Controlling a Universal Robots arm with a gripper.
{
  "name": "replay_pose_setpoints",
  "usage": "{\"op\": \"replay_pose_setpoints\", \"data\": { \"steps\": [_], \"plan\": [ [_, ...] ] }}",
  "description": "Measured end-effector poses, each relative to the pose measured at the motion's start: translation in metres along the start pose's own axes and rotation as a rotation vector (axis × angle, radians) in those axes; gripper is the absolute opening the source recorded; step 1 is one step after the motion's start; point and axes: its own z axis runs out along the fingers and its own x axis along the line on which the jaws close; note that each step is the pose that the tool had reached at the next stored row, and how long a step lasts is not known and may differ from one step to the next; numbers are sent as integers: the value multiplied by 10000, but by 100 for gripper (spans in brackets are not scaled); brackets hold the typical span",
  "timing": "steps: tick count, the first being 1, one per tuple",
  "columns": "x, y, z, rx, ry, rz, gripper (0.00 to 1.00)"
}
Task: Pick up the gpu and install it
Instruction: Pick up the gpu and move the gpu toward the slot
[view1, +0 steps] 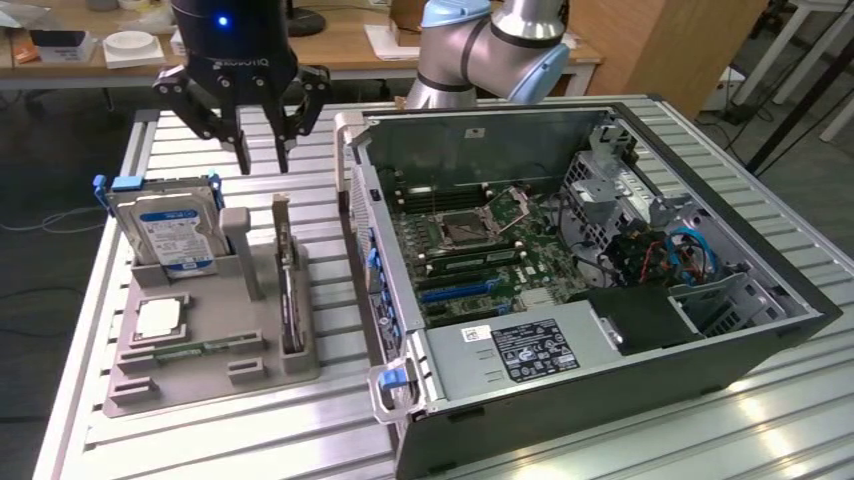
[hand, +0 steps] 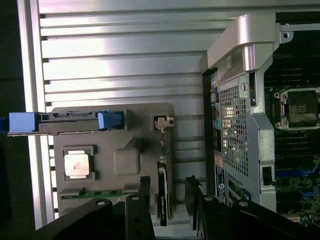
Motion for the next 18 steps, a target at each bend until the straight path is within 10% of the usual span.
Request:
{"op": "replay_pose_setpoints", "data": {
  "steps": [18],
  "plan": [
    [-14,-181,-7,5,0,2,42]
  ]
}}
